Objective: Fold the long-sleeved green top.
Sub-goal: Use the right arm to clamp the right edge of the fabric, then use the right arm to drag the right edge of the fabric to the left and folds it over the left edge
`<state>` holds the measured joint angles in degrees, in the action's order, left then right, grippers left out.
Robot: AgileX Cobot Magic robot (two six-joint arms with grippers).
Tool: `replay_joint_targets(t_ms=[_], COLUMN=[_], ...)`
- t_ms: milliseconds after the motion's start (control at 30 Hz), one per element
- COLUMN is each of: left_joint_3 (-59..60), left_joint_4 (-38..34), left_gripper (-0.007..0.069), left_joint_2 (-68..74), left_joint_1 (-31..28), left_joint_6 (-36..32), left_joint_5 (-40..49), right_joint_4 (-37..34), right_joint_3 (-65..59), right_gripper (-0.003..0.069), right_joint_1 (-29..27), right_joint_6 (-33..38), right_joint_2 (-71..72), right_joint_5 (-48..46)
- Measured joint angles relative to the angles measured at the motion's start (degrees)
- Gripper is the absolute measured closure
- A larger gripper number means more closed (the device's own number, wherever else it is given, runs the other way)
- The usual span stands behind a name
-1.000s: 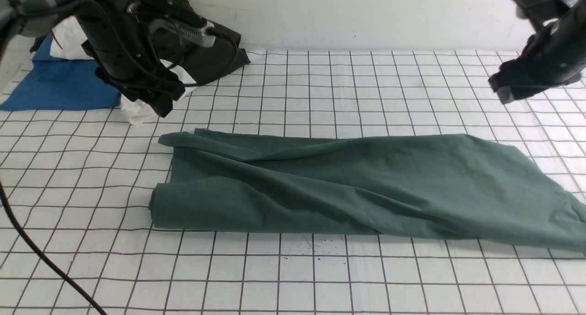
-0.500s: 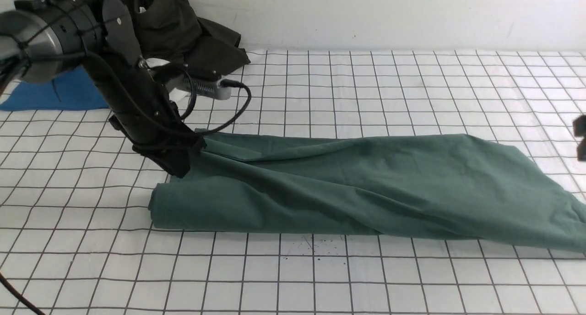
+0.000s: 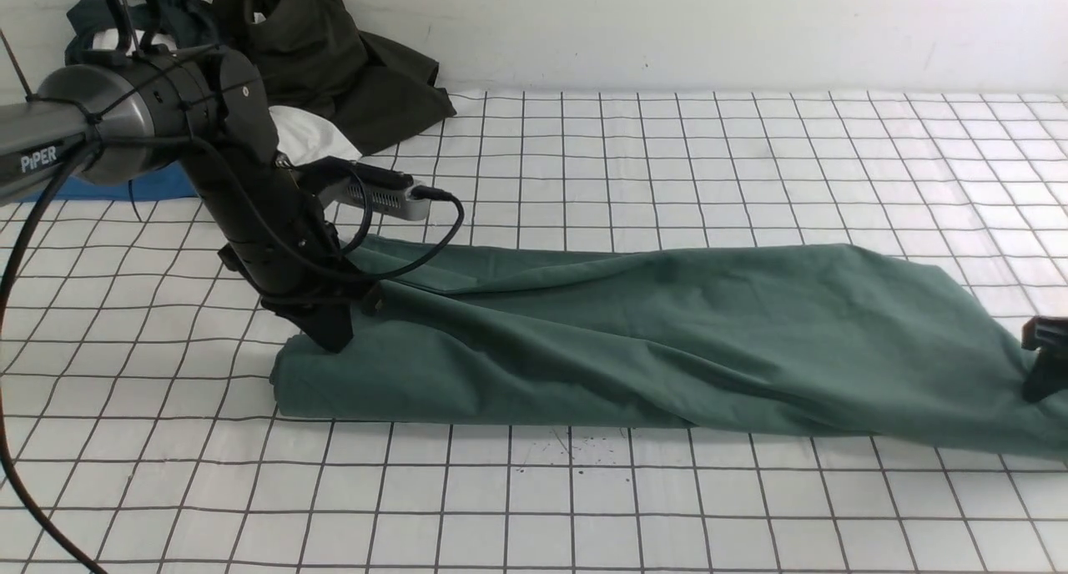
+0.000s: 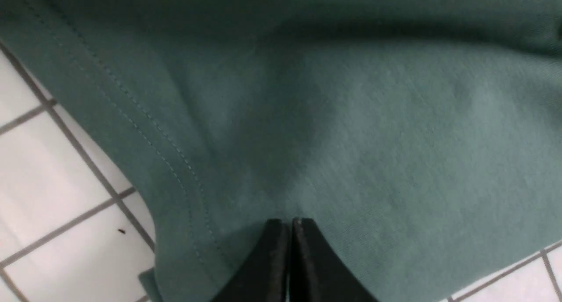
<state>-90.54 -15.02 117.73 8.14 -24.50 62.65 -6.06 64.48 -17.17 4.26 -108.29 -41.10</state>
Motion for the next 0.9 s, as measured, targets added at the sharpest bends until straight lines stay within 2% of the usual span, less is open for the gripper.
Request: replay_joint_targets(t_ms=[100,167,233,267,300,367,400,467,600,767,900], left_joint_3=[0.00,0.00,0.00,0.00,0.00,0.00,0.00,0.14,0.20,0.20,0.20], left_joint_4=[0.00,0.00,0.00,0.00,0.00,0.00,0.00,0.06,0.19,0.19,0.19], left_gripper=[0.0632,0.0632,0.0632,0.0632,0.0632,0.0632,0.0632,0.0632,0.0632,0.0632,0.0632], left_joint_2=[0.00,0.00,0.00,0.00,0.00,-0.06,-0.40,-0.97,-5.97,-13.42,-18.33], left_joint_1=[0.00,0.00,0.00,0.00,0.00,0.00,0.00,0.00,0.00,0.00,0.00], left_joint_6=[-0.06,-0.06,-0.11,-0.11,-0.11,-0.17,-0.24,-0.34,-0.39,-0.39,-0.39], left_joint_5=[0.16,0.23,0.34,0.47,0.53,1.02,1.33,1.62,2.04,3.27,3.27], right_joint_4=[0.24,0.69,0.90,0.90,0.90,0.90,1.15,1.76,7.26,11.53,9.82], right_joint_3=[0.00,0.00,0.00,0.00,0.00,0.00,0.00,0.00,3.08,12.14,21.87], right_gripper=[0.0171,0.0221,0.0296,0.0359,0.0370,0.0536,0.0583,0.0594,0.0592,0.0592,0.0592], right_joint_1=[0.80,0.97,0.97,0.97,0.97,1.05,1.11,1.16,1.16,2.26,9.07], right_joint_6=[0.91,1.22,1.66,2.13,2.20,3.33,3.52,3.52,1.01,-1.66,1.42], right_joint_2=[-0.19,-0.19,-0.19,-0.19,-0.19,0.49,1.22,2.29,9.86,18.70,21.90], right_joint_5=[0.05,0.05,0.00,0.00,0.00,-0.43,-0.72,-1.13,-4.76,-11.28,-17.34])
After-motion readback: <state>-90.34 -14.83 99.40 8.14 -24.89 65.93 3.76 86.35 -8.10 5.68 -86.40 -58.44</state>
